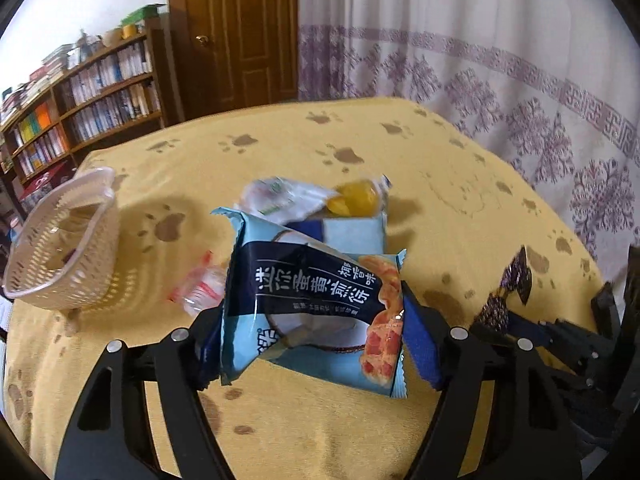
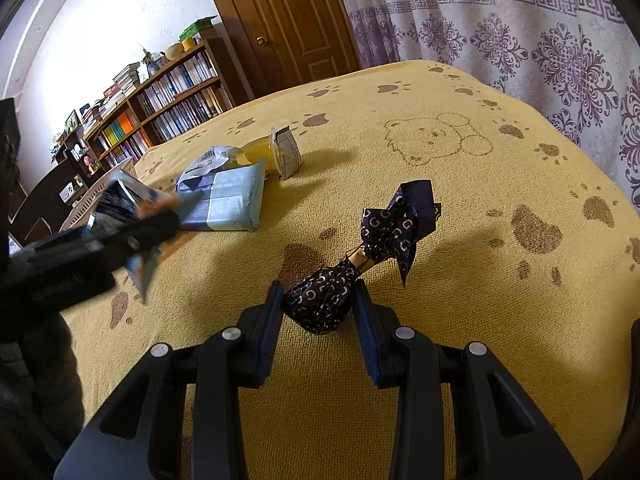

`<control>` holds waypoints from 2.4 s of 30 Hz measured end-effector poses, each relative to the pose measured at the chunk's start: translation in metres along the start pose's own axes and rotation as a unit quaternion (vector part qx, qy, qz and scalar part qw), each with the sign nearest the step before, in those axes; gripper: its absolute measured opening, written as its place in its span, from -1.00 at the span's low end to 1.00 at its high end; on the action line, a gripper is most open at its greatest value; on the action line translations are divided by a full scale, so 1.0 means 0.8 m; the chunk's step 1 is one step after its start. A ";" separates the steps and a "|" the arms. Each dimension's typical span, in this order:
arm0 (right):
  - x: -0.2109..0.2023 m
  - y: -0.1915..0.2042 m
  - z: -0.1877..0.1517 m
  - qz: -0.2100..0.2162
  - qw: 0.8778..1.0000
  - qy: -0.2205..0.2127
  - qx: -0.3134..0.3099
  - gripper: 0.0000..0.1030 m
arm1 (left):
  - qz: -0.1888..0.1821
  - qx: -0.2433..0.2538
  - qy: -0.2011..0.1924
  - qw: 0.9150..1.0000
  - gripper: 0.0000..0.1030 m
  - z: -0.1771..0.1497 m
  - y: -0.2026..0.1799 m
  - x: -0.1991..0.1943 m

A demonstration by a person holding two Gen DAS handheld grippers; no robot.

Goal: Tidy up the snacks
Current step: 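Grasp the blue-and-white biscuit pack with left tool while right tool holds candy, then carry the biscuit pack into the white basket and open left tool, then regrip the dark bow-wrapped candy with right tool and lift it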

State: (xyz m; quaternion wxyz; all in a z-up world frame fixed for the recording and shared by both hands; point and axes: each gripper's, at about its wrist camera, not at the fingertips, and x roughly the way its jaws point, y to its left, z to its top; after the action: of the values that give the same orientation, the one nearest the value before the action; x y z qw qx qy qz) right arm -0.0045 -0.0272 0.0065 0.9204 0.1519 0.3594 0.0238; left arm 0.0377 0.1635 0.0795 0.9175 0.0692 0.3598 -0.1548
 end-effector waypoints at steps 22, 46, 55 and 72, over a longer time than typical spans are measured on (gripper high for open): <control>0.002 0.002 0.000 -0.017 1.000 0.003 -0.008 -0.31 | 0.171 -0.151 -0.075 0.971 0.47 0.025 0.215 -0.064; 0.008 0.010 -0.001 -0.040 0.999 0.011 -0.021 -0.31 | 0.254 -0.243 -0.114 0.929 0.90 -0.008 0.306 -0.050; 0.006 0.010 0.001 -0.053 0.998 0.007 -0.018 -0.31 | 0.280 -0.255 -0.125 0.917 0.93 -0.022 0.313 -0.056; -0.010 0.061 0.023 -0.037 0.998 -0.012 -0.047 -0.31 | 0.266 -0.301 -0.135 0.906 0.93 -0.028 0.333 -0.064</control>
State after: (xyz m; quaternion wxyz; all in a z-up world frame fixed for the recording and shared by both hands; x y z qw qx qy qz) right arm 0.0050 0.0135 0.0387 0.9313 0.0950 0.3517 0.0049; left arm 0.0770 0.4318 0.1023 0.9416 -0.1386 0.2301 0.2029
